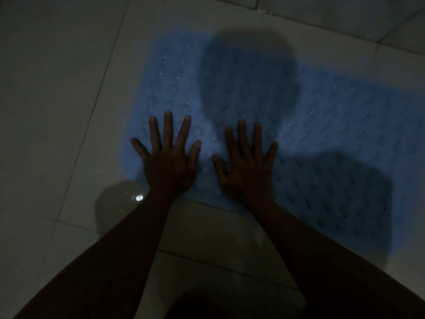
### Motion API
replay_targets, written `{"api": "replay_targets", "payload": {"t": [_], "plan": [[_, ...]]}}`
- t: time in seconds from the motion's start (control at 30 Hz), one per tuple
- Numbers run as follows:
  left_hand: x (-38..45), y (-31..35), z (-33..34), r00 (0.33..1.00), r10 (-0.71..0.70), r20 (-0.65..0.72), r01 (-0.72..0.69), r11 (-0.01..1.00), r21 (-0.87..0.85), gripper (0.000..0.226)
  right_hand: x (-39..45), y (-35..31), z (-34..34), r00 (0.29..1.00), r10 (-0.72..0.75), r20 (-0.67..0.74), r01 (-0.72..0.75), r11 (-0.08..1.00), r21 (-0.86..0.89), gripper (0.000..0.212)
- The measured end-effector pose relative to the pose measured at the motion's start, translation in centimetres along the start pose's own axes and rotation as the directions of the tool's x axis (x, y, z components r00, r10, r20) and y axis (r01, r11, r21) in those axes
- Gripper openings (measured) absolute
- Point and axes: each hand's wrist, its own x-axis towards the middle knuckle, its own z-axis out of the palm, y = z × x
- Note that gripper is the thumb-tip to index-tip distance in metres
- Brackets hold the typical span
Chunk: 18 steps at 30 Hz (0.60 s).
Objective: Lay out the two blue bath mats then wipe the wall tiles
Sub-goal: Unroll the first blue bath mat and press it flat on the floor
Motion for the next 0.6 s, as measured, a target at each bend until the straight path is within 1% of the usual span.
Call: {"api": "replay_targets", "payload": {"t": [0.07, 0.2, 0.27, 0.33, 0.4, 0.5, 0.6], "plan": [[-0.1, 0.1, 0.1, 1.0, 0.001, -0.025, -0.001, 1.0, 0.011, 0.062, -0.1, 0.1, 0.2, 1.0, 0.003, -0.002, -0.003, 1.0, 0.015, 0.076], [-0.2, 0.4, 0.1, 0.998, -0.022, 0.059, 0.025, 0.998, -0.058, 0.062, -0.3, 0.4, 0.2, 1.0, -0.02, 0.008, 0.02, 0.999, 0.039, 0.07], [-0.6, 1.4, -0.4, 0.996, -0.048, 0.075, 0.054, 0.995, -0.081, 0.065, -0.9, 1.3, -0.2, 1.0, -0.021, 0.02, 0.018, 0.993, 0.117, 0.065], [-2.0, 3.5, -0.8, 0.996, -0.038, 0.082, 0.046, 0.994, -0.1, 0.067, -2.3, 3.1, -1.1, 0.999, 0.029, 0.023, -0.032, 0.981, 0.189, 0.065], [-4.1, 6.8, -0.7, 0.994, 0.067, 0.087, -0.058, 0.993, -0.098, 0.067, -4.7, 6.1, -2.3, 0.989, 0.144, 0.014, -0.144, 0.97, 0.196, 0.066], [-6.1, 12.7, 0.2, 0.964, 0.253, 0.084, -0.242, 0.962, -0.126, 0.066, -8.3, 12.0, -4.1, 0.948, 0.317, 0.032, -0.318, 0.932, 0.175, 0.067], [-6.9, 18.9, 1.3, 0.928, 0.349, 0.133, -0.34, 0.937, -0.084, 0.065, -10.4, 18.0, -5.1, 0.897, 0.438, 0.065, -0.443, 0.885, 0.146, 0.069]]}}
